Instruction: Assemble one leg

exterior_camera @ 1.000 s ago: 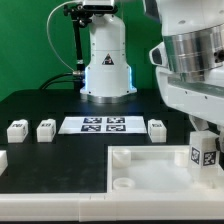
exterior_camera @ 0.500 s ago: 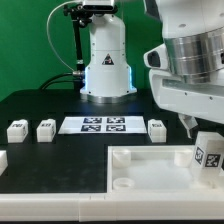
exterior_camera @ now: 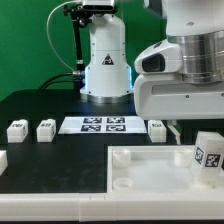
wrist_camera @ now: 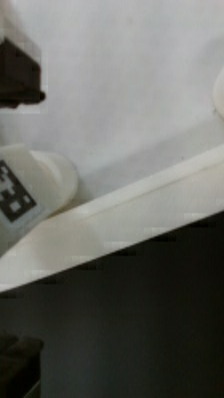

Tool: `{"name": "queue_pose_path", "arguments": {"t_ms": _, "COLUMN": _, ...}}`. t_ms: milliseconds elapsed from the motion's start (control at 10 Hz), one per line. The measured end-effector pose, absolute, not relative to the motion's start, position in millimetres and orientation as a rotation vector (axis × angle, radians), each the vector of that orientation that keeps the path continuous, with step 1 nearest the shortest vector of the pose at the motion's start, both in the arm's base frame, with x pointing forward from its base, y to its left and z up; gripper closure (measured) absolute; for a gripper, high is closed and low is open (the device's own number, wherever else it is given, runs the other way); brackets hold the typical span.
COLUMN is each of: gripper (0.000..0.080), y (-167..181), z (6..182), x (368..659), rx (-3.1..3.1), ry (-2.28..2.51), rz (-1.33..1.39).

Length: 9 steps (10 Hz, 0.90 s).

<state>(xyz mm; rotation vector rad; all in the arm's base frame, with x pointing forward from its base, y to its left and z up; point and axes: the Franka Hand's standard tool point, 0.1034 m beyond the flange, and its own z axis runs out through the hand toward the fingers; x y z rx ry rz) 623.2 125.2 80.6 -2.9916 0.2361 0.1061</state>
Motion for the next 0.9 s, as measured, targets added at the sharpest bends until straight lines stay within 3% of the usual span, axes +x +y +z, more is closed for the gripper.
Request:
{"name": "queue_pose_path", "arguments": {"t_ms": 200, "gripper": 0.015, "y": 120.2, "z": 82.5, "x": 631.3, "rx": -3.006, "ry": -0.16, "rz": 0.023}}
{"name": "queue_pose_path", "arguments": {"t_ms": 300, "gripper": 0.015, "y": 121.3, "z": 82.0, "x": 630.4, "rx": -3.004, "ry": -0.098, "rz": 0.031}}
{"name": "queue_pose_path", "arguments": {"t_ms": 500, "gripper": 0.0406, "y": 121.4, "z": 82.0, "x": 630.4, "rx": -3.004, "ry": -0.1, "rz": 0.03}}
{"name": "queue_pose_path", "arguments": {"t_ms": 600, "gripper": 0.0406, "y": 119.4, "z": 82.2, "x": 630.8, "rx": -3.005, "ry": 0.114, "rz": 0.044}}
{"name": "queue_pose_path", "arguments": {"t_ms": 700, "gripper": 0.0497, "y": 117.5, "z": 81.5, "x": 630.8, "rx": -2.998, "ry": 0.276, "rz": 0.055}}
{"name": "queue_pose_path", "arguments": {"t_ms": 900, "gripper": 0.0501, "y": 117.1, "z": 81.3, "x": 631.1, "rx": -2.946, "ry": 0.584, "rz": 0.074}}
